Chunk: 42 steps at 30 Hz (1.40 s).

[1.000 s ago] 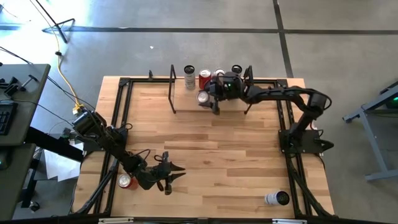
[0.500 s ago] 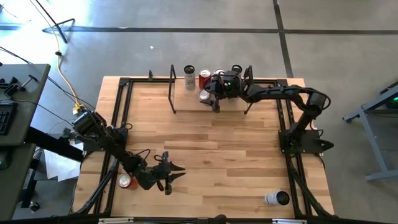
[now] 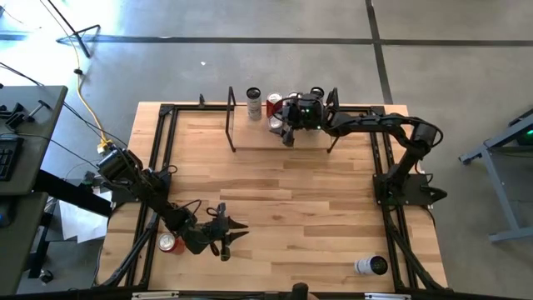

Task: Place canned beverage on shelf
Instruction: Put the pink and white soda can on the shelf aligned with the other pink and white soda can

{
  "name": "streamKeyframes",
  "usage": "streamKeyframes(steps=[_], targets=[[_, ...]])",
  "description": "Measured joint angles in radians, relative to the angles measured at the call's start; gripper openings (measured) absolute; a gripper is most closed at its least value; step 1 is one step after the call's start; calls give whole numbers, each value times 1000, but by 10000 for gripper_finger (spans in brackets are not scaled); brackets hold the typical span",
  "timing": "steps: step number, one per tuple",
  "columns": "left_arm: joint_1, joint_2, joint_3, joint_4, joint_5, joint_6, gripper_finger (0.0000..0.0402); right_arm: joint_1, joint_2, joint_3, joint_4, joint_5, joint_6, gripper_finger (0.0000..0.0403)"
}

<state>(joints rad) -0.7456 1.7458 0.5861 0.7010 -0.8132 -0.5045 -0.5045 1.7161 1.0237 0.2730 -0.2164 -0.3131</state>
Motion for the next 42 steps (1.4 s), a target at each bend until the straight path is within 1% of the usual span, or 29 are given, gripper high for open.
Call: streamKeyframes(steps=[4, 8, 13, 17, 22, 28, 32, 35, 37, 40, 42], targets=[[0, 0, 0, 0, 0, 0, 69, 0, 0, 0, -6, 7, 11, 307], [0, 0, 0, 1, 19, 0, 69, 1, 0, 0, -7, 3, 45, 318], [0, 0, 0, 2, 19, 0, 69, 0, -1, 2, 1, 5, 69, 328], [0, 0, 0, 3, 19, -1, 69, 1, -1, 2, 0, 46, 68, 330], [0, 0, 0, 3, 19, -1, 69, 2, -11, 12, -12, 59, 54, 330], [19, 0, 0, 8, 20, -12, 69, 30, -56, 56, -82, 72, 49, 330], [77, -14, 0, 4, 19, -2, 69, 65, -97, 83, -178, 139, 16, 328], [137, -41, 0, 5, 48, 91, 69, 93, -143, 88, -245, 201, -19, 312], [182, -74, 0, 8, 82, 186, 69, 108, -188, 88, -295, 242, -36, 291], [259, -146, 0, 7, 133, 303, 69, 133, -274, 88, -369, 282, -56, 245], [315, -206, 5, 6, 183, 366, 69, 152, -329, 88, -424, 300, -63, 205]])
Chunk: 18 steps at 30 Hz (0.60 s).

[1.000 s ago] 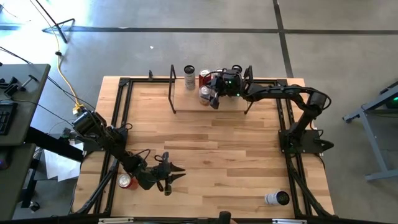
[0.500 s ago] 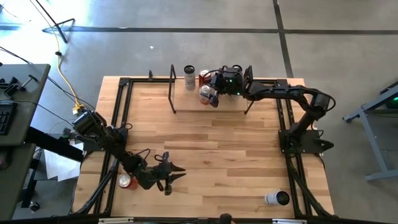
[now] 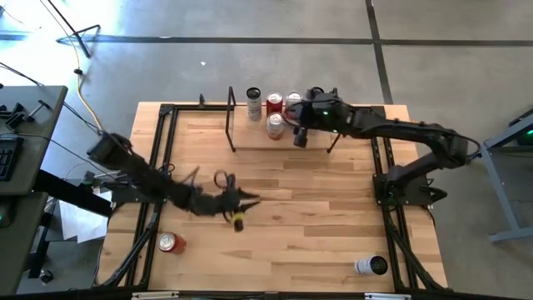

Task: Place canned beverage on shelf
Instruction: Put the pink and white soda can on the shelf aligned with the other pink and white soda can

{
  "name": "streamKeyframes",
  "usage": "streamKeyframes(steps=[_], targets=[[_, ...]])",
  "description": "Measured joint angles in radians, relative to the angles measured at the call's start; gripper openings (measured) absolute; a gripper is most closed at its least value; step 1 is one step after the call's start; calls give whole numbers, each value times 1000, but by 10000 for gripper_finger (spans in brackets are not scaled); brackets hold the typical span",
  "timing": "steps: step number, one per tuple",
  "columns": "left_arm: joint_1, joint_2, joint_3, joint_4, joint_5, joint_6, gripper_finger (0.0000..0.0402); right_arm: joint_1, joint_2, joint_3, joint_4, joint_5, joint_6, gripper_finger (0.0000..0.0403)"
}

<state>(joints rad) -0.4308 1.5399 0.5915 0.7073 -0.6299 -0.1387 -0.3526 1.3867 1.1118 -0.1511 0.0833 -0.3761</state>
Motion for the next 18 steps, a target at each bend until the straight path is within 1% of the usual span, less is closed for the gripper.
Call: streamKeyframes(steps=[3, 4, 7, 8, 9, 13, 16, 18], targets=[[87, -87, 0, -4, 69, 59, 58, 29, -89, -24, -32, 46, -3, 136], [115, -113, 0, -19, 74, 69, 50, 38, -120, -49, -30, 67, -3, 110], [193, -161, 0, -57, 77, 73, 19, 63, -204, -160, -8, 109, -2, 35], [217, -168, 0, -75, 81, 72, 9, 72, -233, -206, 10, 115, -1, 18], [239, -169, 0, -92, 86, 70, 5, 80, -263, -255, 45, 119, 0, 10], [312, -146, 50, -200, 91, 49, 7, 137, -384, -433, 183, 160, 38, 18], [368, -111, 103, -276, 91, 47, 2, 192, -474, -533, 248, 170, 79, 8], [406, -88, 133, -298, 90, 47, 1, 235, -526, -588, 278, 171, 99, 2]])
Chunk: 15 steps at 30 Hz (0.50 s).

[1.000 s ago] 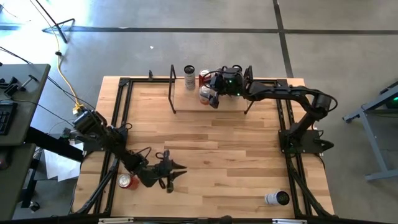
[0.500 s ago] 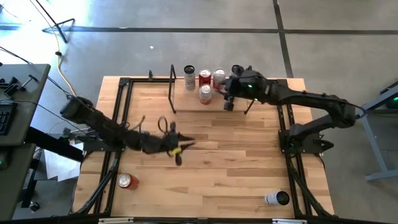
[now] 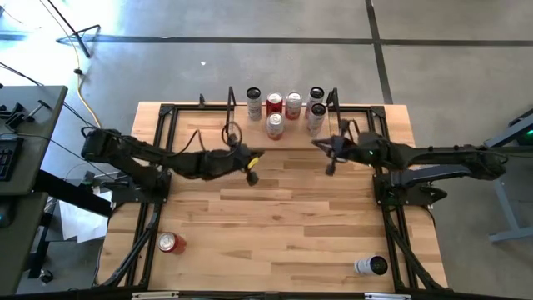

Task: Place canned beverage on shelf
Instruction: Put the pink and white soda can on the shelf aligned with the other pink and white soda can

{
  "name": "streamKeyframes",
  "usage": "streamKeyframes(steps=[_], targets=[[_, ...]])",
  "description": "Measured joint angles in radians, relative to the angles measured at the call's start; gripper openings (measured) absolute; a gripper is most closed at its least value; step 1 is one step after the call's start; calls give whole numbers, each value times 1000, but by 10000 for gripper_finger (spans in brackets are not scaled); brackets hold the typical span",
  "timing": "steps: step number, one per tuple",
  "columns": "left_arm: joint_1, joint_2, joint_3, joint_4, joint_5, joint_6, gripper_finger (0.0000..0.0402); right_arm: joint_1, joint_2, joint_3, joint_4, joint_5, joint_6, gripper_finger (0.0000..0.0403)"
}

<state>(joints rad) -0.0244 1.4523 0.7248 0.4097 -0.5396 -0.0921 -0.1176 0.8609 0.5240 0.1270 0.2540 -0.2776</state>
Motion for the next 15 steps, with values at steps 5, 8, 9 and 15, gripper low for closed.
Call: streamKeyframes(steps=[5, 8, 9, 15], targets=[[94, 54, 47, -82, -6, -19, 1, 95, -86, -111, 105, 48, 26, 2], [131, 102, 98, -165, -47, -55, 0, 141, -111, -158, 165, 114, 10, 1], [139, 118, 116, -183, -56, -56, 0, 154, -112, -164, 181, 123, -2, 1], [180, 229, 208, -209, -105, -28, 0, 197, -118, -166, 192, 167, -20, 0]])
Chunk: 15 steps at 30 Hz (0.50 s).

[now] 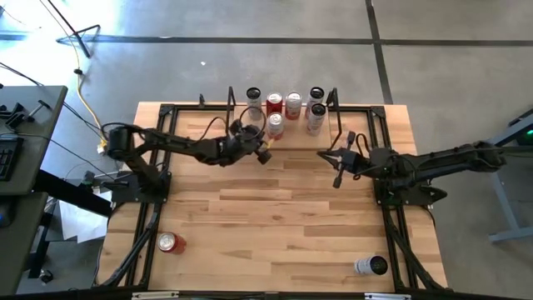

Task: Place canned beverage on shelf
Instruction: Put the pink and white soda can on the shelf aligned with the other pink and white soda can

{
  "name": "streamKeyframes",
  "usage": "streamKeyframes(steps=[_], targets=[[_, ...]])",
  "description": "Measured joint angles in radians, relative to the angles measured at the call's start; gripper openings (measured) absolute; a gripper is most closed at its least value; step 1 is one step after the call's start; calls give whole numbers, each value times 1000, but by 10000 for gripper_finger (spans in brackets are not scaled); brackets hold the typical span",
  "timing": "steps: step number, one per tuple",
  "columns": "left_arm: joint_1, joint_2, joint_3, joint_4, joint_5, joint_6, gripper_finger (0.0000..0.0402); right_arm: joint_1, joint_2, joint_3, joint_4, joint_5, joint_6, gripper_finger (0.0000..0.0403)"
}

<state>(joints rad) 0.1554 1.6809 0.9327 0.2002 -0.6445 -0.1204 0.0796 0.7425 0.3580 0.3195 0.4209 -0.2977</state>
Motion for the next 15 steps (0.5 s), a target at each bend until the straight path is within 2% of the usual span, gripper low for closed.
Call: streamKeyframes(steps=[15], targets=[[71, 168, 106, 18, 15, -10, 0, 35, 0, 0, 3, 24, -25, 0]])
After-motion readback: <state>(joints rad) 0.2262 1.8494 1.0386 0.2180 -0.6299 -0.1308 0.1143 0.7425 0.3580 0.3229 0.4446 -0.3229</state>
